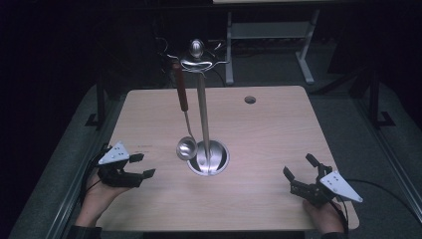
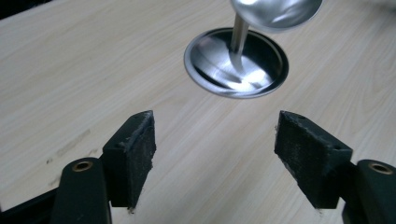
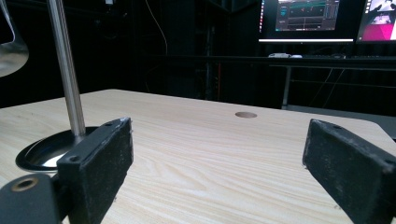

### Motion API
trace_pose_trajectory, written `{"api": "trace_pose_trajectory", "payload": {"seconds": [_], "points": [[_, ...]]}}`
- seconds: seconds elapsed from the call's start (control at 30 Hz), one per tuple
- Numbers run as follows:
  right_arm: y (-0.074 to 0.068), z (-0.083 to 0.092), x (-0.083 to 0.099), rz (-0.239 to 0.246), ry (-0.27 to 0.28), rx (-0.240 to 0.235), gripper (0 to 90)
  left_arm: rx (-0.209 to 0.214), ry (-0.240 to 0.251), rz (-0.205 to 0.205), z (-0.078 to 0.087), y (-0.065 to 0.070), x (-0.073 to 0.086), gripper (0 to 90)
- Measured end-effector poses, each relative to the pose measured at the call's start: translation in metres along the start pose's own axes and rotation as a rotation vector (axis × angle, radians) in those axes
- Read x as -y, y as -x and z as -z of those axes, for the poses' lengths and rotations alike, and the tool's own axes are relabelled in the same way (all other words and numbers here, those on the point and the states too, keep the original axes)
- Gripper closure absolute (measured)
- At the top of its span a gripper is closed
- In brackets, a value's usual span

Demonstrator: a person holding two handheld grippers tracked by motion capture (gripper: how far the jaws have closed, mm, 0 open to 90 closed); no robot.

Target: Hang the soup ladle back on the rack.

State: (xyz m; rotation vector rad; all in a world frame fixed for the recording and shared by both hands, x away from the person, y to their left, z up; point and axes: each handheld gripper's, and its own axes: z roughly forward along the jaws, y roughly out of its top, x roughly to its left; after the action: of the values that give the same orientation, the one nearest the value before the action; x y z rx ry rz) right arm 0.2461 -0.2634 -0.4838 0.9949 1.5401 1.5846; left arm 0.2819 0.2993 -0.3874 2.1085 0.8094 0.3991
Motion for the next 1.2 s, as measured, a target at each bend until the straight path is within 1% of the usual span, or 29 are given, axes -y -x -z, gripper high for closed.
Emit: {"api": "trace_pose_trajectory", "payload": {"seconds": [0.03,0.07,0.1,0.23,0.3,0.37,0.43,0.5,0.53,0.57,0.6,0.63,0.7,0.77,0.83,0.97,1.0,1.03,1.13,1.2], "points": [[0.0,0.0,0.0,0.0,0.0,0.0,7.9,0.0,0.0,0.0,0.0,0.0,0.0,27.6],[0.0,0.0,0.0,0.0,0.0,0.0,7.9,-0.007,-0.006,0.004,-0.002,0.0,0.006,27.6],[0.0,0.0,0.0,0.0,0.0,0.0,7.9,-0.007,-0.006,0.004,-0.002,0.0,0.006,27.2],[0.0,0.0,0.0,0.0,0.0,0.0,7.9,-0.021,-0.007,0.014,-0.005,0.001,0.015,25.7],[0.0,0.0,0.0,0.0,0.0,0.0,7.9,-0.03,-0.004,0.03,-0.006,0.002,0.02,23.8],[0.0,0.0,0.0,0.0,0.0,0.0,7.9,-0.048,-0.007,0.033,-0.008,0.002,0.024,23.1],[0.0,0.0,0.0,0.0,0.0,0.0,7.9,-0.056,-0.013,0.049,-0.01,0.002,0.029,21.8],[0.0,0.0,0.0,0.0,0.0,0.0,7.9,-0.062,-0.028,0.049,-0.012,0.001,0.033,20.0],[0.0,0.0,0.0,0.0,0.0,0.0,8.0,-0.066,-0.032,0.058,-0.013,0.002,0.035,18.9],[0.0,0.0,0.0,-0.001,0.0,0.0,7.9,-0.067,-0.04,0.049,-0.014,0.001,0.036,18.5],[0.0,0.0,0.0,-0.001,0.0,0.0,7.9,-0.069,-0.039,0.058,-0.015,0.001,0.038,18.5],[0.0,0.0,0.0,0.0,0.0,0.0,7.9,-0.074,-0.048,0.052,-0.016,0.0,0.04,18.2],[0.0,0.0,0.0,0.0,0.0,0.0,7.9,-0.082,-0.049,0.053,-0.019,0.0,0.043,18.0],[0.0,0.0,0.0,0.0,0.0,0.0,7.9,-0.089,-0.043,0.066,-0.022,-0.001,0.045,18.0],[0.0,0.0,0.0,0.0,0.0,0.0,8.0,-0.091,-0.055,0.072,-0.025,-0.001,0.048,17.3],[0.0,0.0,0.0,0.0,0.0,0.0,7.9,-0.099,-0.072,0.074,-0.033,0.0,0.052,16.7],[0.0,0.0,0.0,0.0,0.0,0.0,7.9,-0.099,-0.072,0.074,-0.033,0.0,0.052,16.5],[0.0,0.0,0.0,0.0,0.0,0.0,7.9,-0.099,-0.085,0.062,-0.034,0.0,0.053,16.5],[0.0,0.0,0.0,0.0,0.0,0.0,7.9,-0.111,-0.108,0.047,-0.038,0.001,0.054,16.0],[0.0,0.0,0.0,0.0,0.0,0.0,7.9,-0.111,-0.11,0.051,-0.041,0.001,0.055,15.9]]}}
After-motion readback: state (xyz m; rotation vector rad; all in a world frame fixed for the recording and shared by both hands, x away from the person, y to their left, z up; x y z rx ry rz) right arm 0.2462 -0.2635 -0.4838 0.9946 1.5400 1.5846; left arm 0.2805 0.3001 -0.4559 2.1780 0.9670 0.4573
